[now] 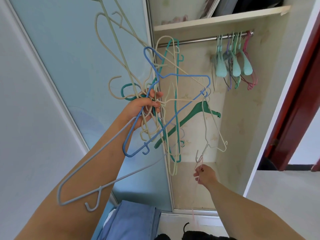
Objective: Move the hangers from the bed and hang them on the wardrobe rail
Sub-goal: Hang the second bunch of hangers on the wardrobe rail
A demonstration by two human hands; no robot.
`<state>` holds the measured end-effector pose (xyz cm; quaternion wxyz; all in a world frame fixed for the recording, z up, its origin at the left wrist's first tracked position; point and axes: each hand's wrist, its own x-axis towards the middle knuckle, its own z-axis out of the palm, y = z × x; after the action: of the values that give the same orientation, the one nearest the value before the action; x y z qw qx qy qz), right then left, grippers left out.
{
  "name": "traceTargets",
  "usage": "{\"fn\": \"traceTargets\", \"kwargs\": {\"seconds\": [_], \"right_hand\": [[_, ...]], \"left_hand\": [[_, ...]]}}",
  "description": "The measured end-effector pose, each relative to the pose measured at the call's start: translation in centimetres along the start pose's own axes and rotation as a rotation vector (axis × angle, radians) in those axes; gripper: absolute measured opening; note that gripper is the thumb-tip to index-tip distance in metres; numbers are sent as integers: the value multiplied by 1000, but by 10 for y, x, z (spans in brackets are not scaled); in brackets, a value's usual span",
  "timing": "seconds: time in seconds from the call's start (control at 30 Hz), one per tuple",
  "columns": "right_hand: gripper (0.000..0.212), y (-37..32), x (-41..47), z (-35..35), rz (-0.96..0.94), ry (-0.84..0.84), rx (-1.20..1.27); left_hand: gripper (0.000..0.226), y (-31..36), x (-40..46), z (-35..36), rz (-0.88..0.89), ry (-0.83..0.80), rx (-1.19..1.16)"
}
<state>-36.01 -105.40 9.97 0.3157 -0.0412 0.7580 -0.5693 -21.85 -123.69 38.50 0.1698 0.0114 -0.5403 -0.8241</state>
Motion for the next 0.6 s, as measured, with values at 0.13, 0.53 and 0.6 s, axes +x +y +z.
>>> {"fn": "traceTargets", "kwargs": {"seconds": [0.13,0.53,0.6], "right_hand": [[29,-18,5,-5,-10,64,120],[27,-70,-1,2,-117,62,-30],[26,-75,-2,6,-124,54,-5]], "left_hand": [[38,-3,1,0,15,-5,101],[36,-15,1,7,5,-29,200],[32,-13,1,6,5,-35,169]]}}
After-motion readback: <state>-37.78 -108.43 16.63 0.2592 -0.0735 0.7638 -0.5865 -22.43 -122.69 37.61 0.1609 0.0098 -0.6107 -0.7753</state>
